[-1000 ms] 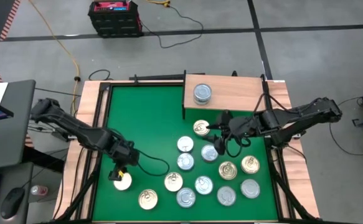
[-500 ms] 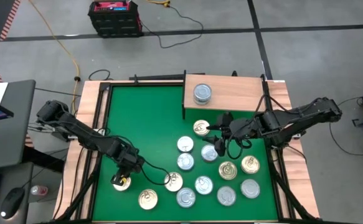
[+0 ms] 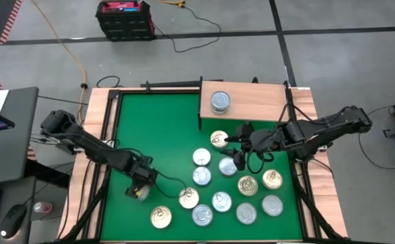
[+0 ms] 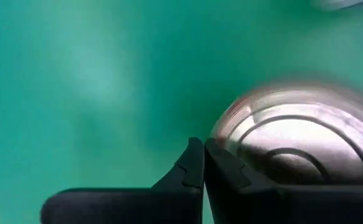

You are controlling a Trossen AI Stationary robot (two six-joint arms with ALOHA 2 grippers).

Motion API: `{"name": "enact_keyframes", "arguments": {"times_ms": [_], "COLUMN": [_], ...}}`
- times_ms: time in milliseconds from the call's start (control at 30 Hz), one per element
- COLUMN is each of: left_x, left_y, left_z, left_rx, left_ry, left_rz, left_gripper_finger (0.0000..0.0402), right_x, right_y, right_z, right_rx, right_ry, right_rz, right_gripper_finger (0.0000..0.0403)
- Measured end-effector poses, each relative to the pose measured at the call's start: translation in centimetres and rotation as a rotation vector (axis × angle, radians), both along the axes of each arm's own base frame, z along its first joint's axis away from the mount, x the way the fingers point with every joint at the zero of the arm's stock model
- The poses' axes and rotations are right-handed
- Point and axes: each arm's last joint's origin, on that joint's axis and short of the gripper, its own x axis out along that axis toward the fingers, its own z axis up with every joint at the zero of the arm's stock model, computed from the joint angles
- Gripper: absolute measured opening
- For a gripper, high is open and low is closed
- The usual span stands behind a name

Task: Stack canned seafood by type on shelf
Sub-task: Put the pink tuna can on the shelf

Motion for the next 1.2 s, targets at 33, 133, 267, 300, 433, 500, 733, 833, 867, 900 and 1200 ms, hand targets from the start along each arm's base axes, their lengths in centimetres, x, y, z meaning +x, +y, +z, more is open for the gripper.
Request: {"name": "enact_keyframes", "arguments": {"times_ms": [33,133,267,300,433,500,733,833,867,900,1200], "left_x": [0.0,0.2,-0.3,-0.4,-1.7,-2.1,-2.6,-2.0,-1.8,-1.5,0.2], "left_y": [0.3,1.2,3.0,3.3,4.9,5.2,4.2,3.8,3.7,3.6,2.3], "left_z": [-0.1,0.8,3.3,4.2,6.7,8.0,9.7,9.5,9.4,9.1,7.0], "left_rx": [0.035,0.125,0.254,0.239,0.098,-0.018,-0.271,-0.325,-0.329,-0.331,-0.373], "left_ry": [-0.006,-0.026,-0.094,-0.129,-0.188,-0.238,-0.296,-0.294,-0.287,-0.271,-0.104], "left_rz": [0.022,0.119,0.236,0.254,0.444,0.582,0.788,0.860,0.877,0.886,0.964], "left_gripper_finger": [0.0000,0.0000,0.0000,0.0000,0.0000,0.0005,0.0107,0.0177,0.0201,0.0225,0.0360], "right_x": [0.0,0.0,0.0,0.0,0.0,0.0,0.0,0.2,0.3,0.4,2.1], "right_y": [0.0,0.0,0.0,0.0,-0.1,-0.2,-0.3,-0.4,-0.5,-0.5,0.0], "right_z": [0.0,0.0,0.0,0.0,0.0,-0.1,0.0,-0.2,-0.3,-0.4,-2.2], "right_rx": [0.004,0.019,0.035,0.035,0.035,0.036,0.021,0.019,0.017,0.014,0.022], "right_ry": [-0.001,0.001,0.000,0.000,0.001,0.001,-0.002,0.003,0.007,0.014,0.087], "right_rz": [-0.002,-0.011,-0.021,-0.021,-0.026,-0.029,-0.048,-0.056,-0.058,-0.060,-0.031], "right_gripper_finger": [0.0283,0.0283,0.0283,0.0283,0.0283,0.0283,0.0283,0.0283,0.0283,0.0283,0.0283]}}
